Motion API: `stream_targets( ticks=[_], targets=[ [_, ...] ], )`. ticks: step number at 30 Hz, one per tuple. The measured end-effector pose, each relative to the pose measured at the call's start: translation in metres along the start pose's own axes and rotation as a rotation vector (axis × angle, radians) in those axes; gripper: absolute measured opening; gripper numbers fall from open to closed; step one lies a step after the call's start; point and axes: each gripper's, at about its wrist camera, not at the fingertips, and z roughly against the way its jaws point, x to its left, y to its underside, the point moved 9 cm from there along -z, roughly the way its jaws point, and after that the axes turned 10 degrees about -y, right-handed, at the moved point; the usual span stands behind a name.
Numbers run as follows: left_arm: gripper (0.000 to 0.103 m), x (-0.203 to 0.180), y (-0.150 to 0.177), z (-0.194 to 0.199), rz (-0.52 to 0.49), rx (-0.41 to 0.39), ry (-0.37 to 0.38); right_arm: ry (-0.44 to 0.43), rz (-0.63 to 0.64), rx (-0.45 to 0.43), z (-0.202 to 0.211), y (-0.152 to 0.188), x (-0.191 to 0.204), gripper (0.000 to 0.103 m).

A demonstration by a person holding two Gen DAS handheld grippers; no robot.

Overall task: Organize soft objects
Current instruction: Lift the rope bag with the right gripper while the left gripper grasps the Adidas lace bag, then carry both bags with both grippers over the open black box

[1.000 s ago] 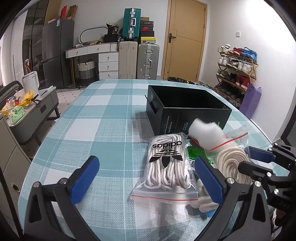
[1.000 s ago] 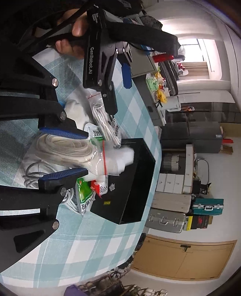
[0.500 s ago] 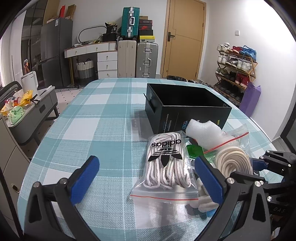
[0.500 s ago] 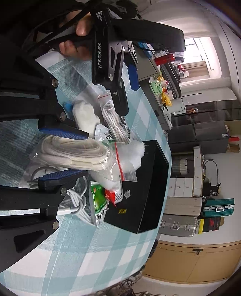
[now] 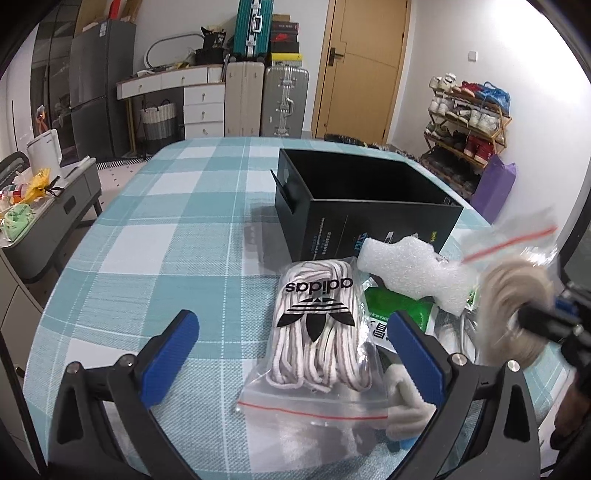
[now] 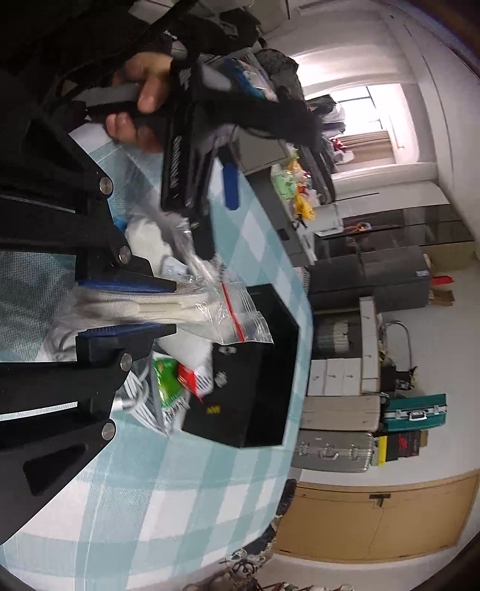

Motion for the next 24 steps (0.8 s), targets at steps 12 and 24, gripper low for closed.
stream_targets(
  ticks=[12, 24],
  targets=[
    [0.061, -0.013, 0.009, -0.022, 0.017, 0.137, 0.096, 0.066, -0.023, -0.064, 0.025, -0.018, -0.024, 0.015],
    [0.040, -0.014, 0.008, 0.001, 0.003, 0.088, 0.081, 0.105, -0.061, -0.090, 0.033, -0.016, -0.043, 0.015]
  ],
)
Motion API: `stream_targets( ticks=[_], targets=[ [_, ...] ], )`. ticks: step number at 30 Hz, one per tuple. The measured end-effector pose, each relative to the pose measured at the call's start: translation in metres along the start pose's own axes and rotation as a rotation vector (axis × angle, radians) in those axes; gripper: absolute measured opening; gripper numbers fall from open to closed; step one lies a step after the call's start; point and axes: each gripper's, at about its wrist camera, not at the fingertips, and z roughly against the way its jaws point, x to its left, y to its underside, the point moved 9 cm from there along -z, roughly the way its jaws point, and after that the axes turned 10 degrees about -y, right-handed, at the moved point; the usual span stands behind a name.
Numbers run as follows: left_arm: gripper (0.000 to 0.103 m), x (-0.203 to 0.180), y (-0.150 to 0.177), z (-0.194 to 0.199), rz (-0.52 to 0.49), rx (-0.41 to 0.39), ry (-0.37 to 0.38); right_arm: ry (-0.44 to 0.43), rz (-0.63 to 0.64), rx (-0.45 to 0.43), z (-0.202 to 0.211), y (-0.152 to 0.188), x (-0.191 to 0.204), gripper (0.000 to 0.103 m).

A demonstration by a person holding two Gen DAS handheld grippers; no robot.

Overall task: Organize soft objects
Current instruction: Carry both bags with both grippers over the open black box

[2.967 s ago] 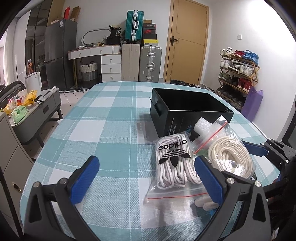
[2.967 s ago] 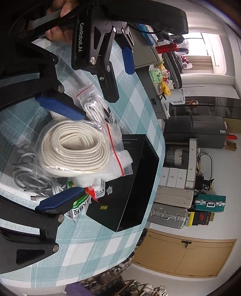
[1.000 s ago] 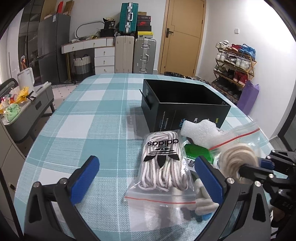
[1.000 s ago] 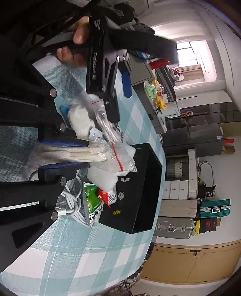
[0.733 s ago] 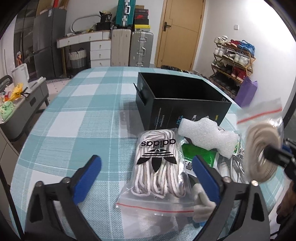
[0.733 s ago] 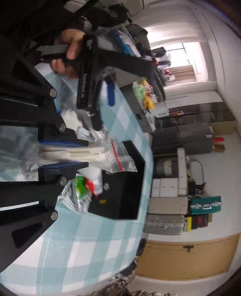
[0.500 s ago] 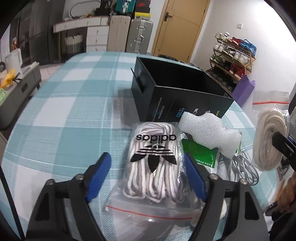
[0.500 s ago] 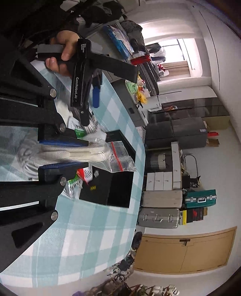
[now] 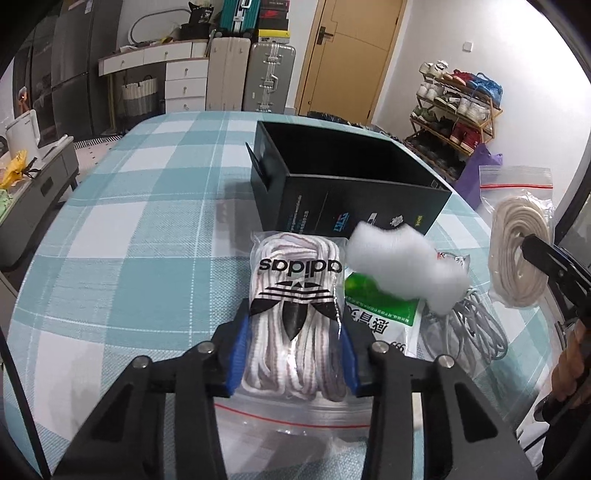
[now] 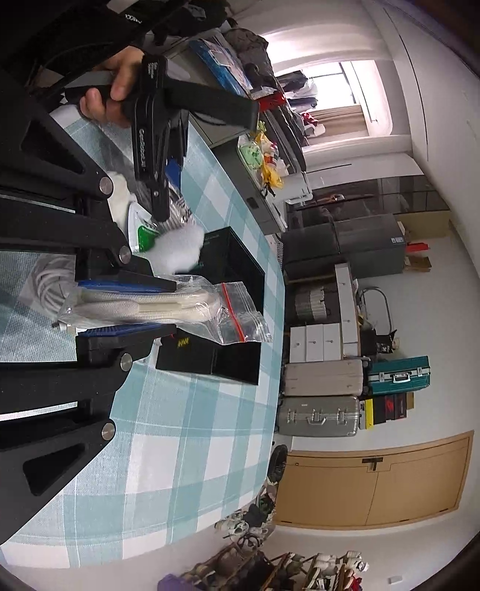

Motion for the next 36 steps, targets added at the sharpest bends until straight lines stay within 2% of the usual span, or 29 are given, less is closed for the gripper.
stream_targets(
  ticks=[12, 22, 36],
  targets=[
    [0.040, 0.002, -0.032, 0.036, 0.016, -0.109, 0.001, 0.016, -0.021, -0.050, 0.014, -0.021, -0.011, 0.015],
    [0.040, -0.001, -0.067, 0.050, 0.010, -0.182, -0.021, 0.013, -0.040, -0.079, 0.022, -0.052, -0.019, 0.015],
    [0.040, -0.008, -0.113, 0.038, -0.023, -0.234, -0.049, -0.007, -0.021, -0.110, 0.008, -0.097, -0.026, 0.015]
  ],
)
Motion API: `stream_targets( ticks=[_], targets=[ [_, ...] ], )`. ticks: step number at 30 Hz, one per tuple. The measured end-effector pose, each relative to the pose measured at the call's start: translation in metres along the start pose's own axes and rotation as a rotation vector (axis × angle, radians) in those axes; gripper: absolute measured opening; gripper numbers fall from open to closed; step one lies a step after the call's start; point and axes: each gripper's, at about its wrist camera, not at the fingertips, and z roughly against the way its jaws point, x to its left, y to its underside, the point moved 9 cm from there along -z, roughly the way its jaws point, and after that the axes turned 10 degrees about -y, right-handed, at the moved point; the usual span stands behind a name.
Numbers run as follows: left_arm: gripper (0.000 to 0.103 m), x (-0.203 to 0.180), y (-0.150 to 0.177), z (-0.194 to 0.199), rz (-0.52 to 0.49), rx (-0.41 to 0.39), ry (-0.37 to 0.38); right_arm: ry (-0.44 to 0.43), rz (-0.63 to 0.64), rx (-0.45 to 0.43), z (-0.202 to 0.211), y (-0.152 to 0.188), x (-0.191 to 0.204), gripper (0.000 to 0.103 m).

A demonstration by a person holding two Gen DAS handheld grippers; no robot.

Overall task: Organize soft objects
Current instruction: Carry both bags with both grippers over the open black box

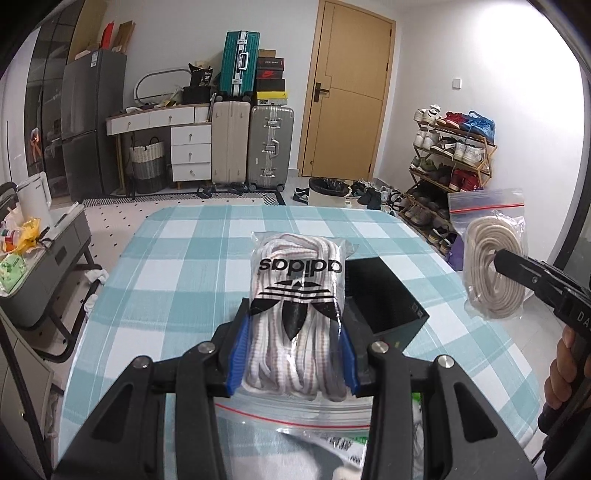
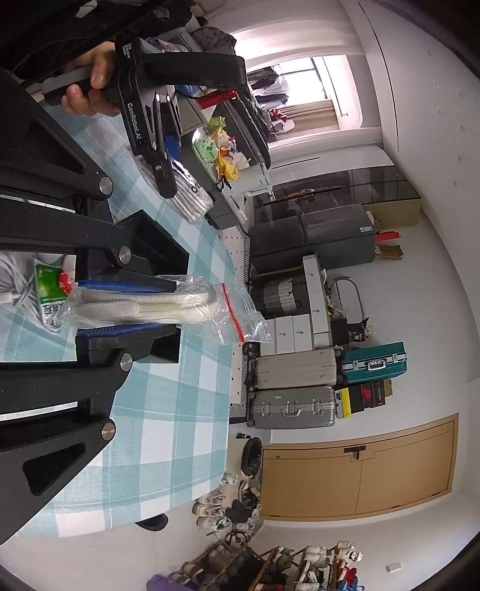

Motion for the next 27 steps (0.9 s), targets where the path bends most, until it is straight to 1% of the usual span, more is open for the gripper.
stream_targets(
  ticks=[7, 12, 19, 27],
  targets=[
    [0.040, -0.011, -0.009, -0.017, -0.017, -0.001, 0.002, -0.009, 0.008, 0.005, -0.019, -0.010, -0.004, 0.015],
    [0.040, -0.011, -0.012, -0.030, -0.021, 0.008, -0.005, -0.017, 0.008, 0.023, -0.037, -0.014, -0.010, 0.015],
    [0.040, -0.012, -0.014, -0.046, -0.021, 0.016, -0.003, -0.029, -0.008, 0.063, -0.060, -0.004, -0.021, 0.015],
    [0.040, -0.020, -0.008, -0.065, -0.026, 0.050, 0.006, -0.036, -0.011, 0.103, -0.088, 0.002, -0.032, 0.015]
  ],
)
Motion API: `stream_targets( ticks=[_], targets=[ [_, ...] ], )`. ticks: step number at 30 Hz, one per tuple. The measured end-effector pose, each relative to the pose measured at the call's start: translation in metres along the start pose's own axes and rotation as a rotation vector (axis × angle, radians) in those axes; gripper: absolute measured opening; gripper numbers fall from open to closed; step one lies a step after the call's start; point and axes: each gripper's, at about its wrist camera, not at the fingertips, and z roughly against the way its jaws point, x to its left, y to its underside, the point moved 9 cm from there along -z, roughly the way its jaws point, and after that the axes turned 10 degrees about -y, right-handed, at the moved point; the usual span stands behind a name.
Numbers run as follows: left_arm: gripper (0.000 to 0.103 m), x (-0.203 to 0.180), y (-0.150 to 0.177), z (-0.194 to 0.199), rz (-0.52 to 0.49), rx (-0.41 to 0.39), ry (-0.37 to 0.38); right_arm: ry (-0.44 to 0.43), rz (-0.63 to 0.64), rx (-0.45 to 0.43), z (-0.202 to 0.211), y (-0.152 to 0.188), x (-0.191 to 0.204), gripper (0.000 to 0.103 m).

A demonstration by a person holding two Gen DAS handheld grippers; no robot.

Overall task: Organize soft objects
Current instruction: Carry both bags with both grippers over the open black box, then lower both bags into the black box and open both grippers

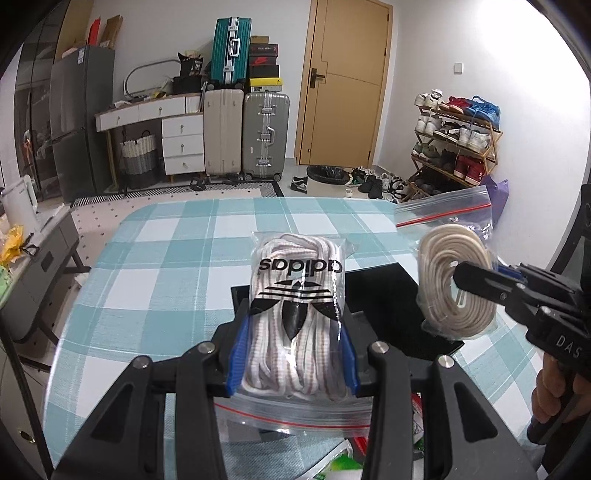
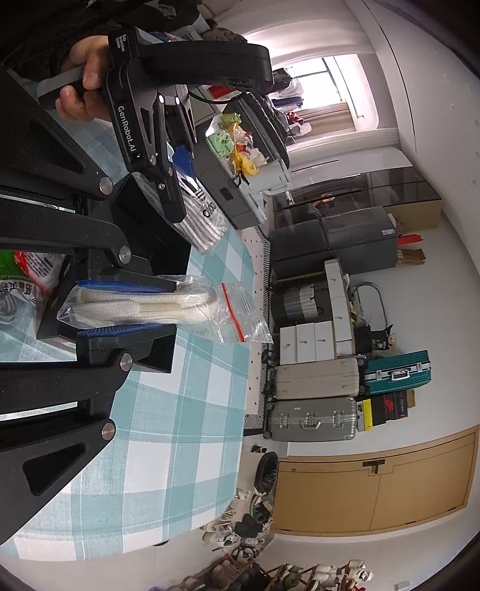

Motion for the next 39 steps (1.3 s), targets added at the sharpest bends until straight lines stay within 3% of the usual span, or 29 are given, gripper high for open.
stream_targets(
  ticks=[20, 39],
  targets=[
    [0.041, -0.027, 0.018, -0.025, -0.126, 0.043, -0.004, 0.033, 0.063, 0.194, -0.061, 0.042, -0.021, 0.015],
    [0.041, -0.027, 0.028, -0.018, -0.162, 0.051, 0.007, 0.056, 0.008, 0.252, -0.043, 0.061, -0.011, 0.014]
  ],
)
